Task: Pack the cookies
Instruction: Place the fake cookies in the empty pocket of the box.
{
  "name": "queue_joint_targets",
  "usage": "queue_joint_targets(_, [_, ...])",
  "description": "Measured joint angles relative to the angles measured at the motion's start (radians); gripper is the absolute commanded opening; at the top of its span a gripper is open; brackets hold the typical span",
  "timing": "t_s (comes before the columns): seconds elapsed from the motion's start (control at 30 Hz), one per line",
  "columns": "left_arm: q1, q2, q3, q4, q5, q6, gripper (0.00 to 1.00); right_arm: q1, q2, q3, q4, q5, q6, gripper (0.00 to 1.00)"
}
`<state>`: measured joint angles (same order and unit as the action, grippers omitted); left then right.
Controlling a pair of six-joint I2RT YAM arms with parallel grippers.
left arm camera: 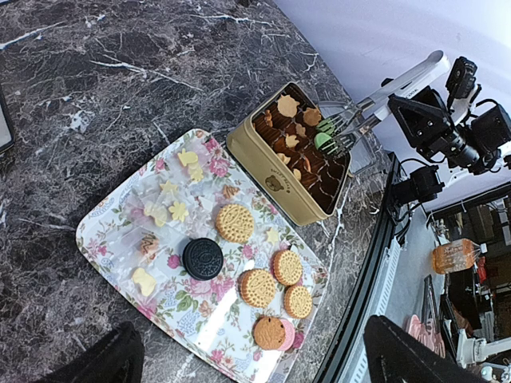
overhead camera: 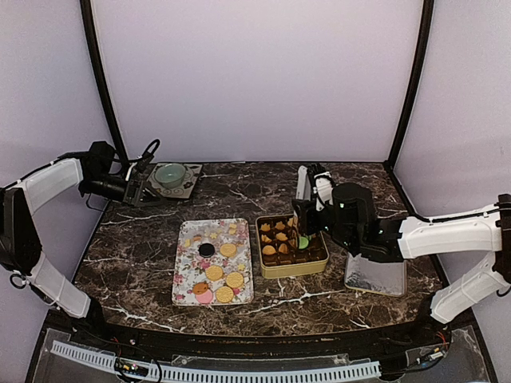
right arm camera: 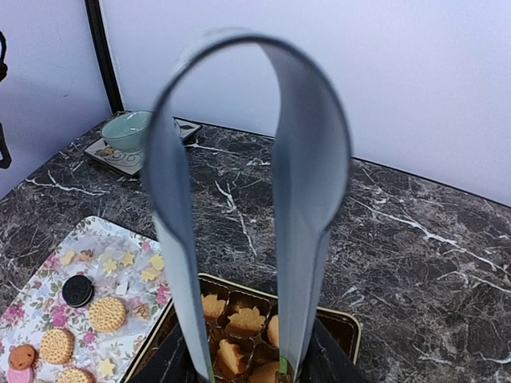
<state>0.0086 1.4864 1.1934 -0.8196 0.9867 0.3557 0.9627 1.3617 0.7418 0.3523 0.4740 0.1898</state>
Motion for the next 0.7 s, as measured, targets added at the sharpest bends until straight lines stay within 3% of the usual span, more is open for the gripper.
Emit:
queue_joint_targets(0.33, [0.0,0.0,0.0,0.0,0.0,0.0,0.99,-0.002,0.004,0.0,0.012,-0.011,0.004,0.49])
queue_joint_targets(0.7, [0.0,0.0,0.0,0.0,0.001,0.0,0.99,-0.003,-0.071,0.0,0.006,-0.022,0.003,0.38])
